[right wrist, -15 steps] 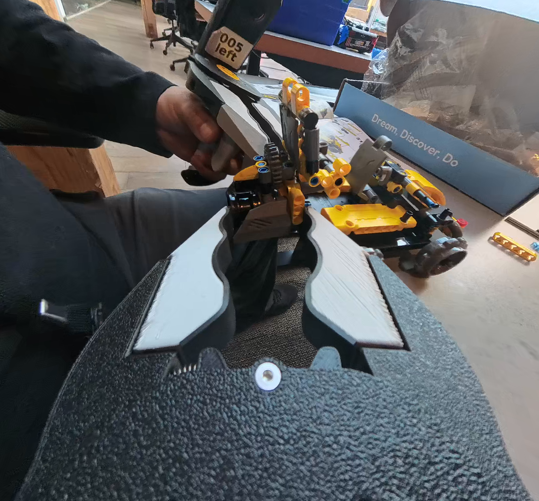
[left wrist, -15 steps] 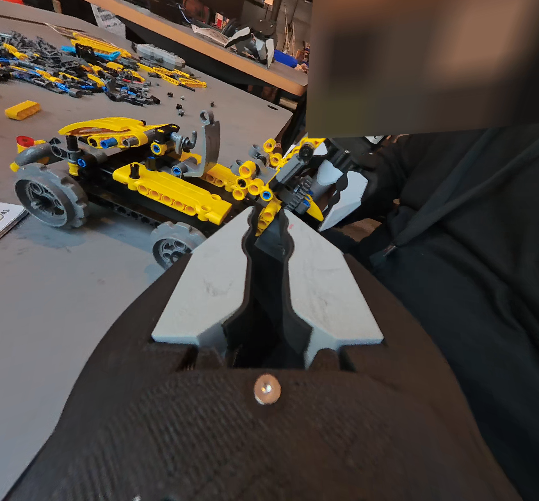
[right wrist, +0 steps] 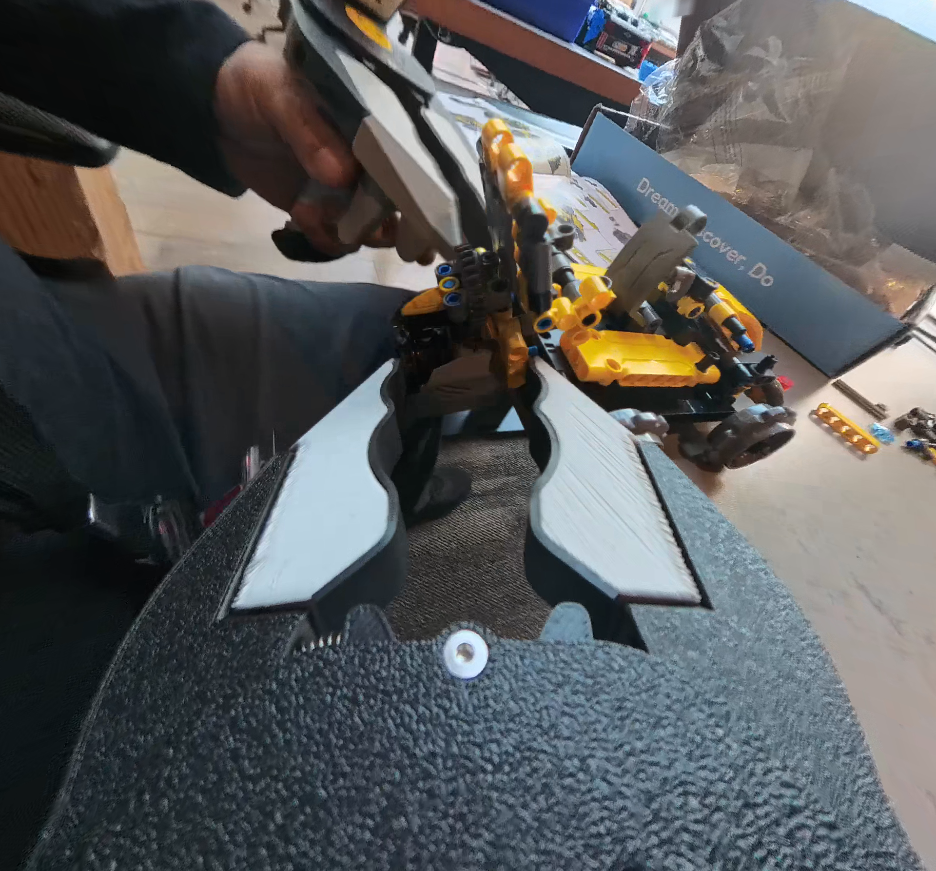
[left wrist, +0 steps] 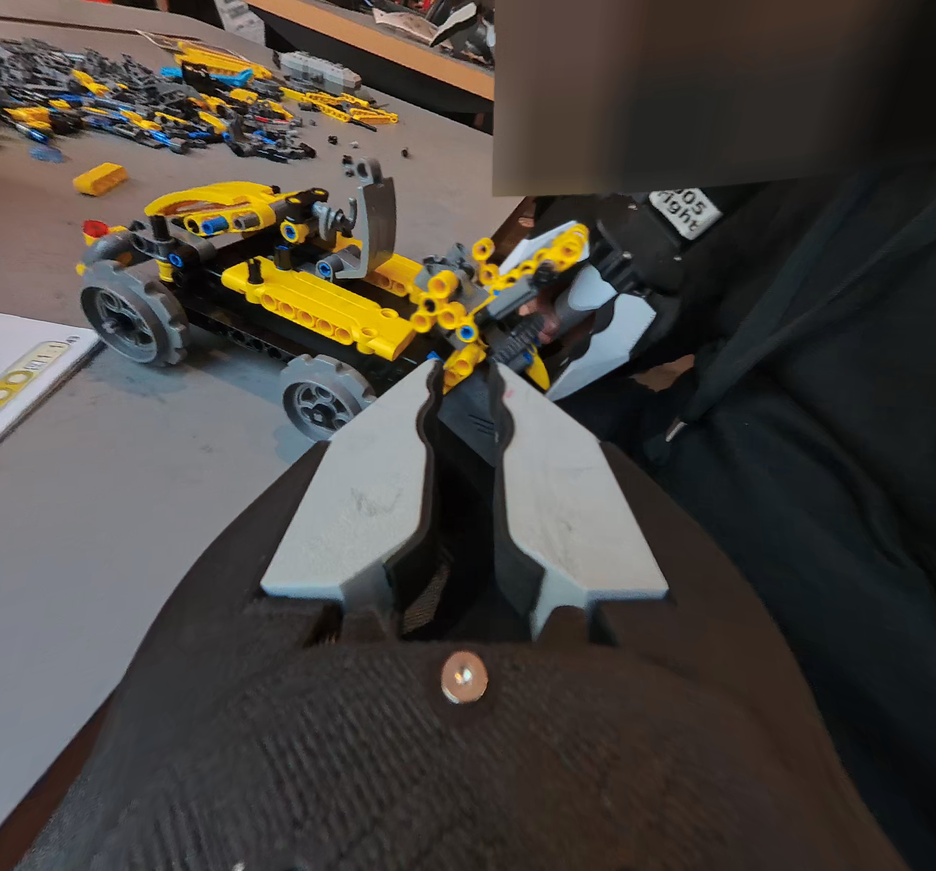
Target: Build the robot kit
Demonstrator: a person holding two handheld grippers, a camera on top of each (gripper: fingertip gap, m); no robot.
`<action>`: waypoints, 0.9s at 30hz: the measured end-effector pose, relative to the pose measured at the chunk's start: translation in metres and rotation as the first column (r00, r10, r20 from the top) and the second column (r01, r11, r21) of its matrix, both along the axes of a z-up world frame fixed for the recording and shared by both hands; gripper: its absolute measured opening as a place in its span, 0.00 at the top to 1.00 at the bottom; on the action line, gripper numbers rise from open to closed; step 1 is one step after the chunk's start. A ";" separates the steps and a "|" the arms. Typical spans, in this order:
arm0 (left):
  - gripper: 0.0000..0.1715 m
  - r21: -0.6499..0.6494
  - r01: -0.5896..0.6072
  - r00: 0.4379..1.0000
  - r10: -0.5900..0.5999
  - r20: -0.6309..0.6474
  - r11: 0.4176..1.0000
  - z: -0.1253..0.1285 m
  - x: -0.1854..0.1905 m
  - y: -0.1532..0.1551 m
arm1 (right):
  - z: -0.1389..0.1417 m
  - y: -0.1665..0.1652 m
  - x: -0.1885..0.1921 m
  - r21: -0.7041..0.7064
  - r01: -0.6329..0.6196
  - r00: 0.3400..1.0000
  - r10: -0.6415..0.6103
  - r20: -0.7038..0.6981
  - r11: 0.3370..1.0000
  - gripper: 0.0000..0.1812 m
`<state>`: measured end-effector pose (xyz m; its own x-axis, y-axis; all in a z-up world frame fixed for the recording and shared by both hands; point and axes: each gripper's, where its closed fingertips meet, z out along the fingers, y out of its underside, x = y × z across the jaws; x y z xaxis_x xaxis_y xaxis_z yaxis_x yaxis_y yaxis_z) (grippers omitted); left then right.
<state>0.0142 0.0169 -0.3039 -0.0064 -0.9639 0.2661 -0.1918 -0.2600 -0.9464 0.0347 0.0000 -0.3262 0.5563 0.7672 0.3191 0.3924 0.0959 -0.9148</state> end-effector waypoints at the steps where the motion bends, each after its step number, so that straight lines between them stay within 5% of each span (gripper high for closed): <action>1: 0.95 0.023 -0.008 1.000 0.008 -0.003 1.000 0.001 0.000 0.001 | -0.002 0.000 -0.001 0.010 0.007 1.000 -0.007 0.018 1.000 0.74; 13: 0.90 0.024 -0.006 1.000 0.006 -0.005 1.000 0.007 -0.001 -0.005 | 0.020 -0.009 -0.004 0.008 -0.028 0.999 0.028 -0.027 1.000 0.75; 22: 0.89 0.135 0.082 0.996 -0.087 0.030 0.987 0.019 -0.006 -0.037 | 0.045 -0.046 -0.017 0.279 -0.068 0.985 0.021 0.171 0.958 0.75; 27: 0.94 0.193 0.091 0.989 -0.111 0.098 0.977 0.032 -0.011 -0.053 | 0.050 -0.066 -0.026 0.213 -0.139 0.987 0.118 0.105 0.967 0.94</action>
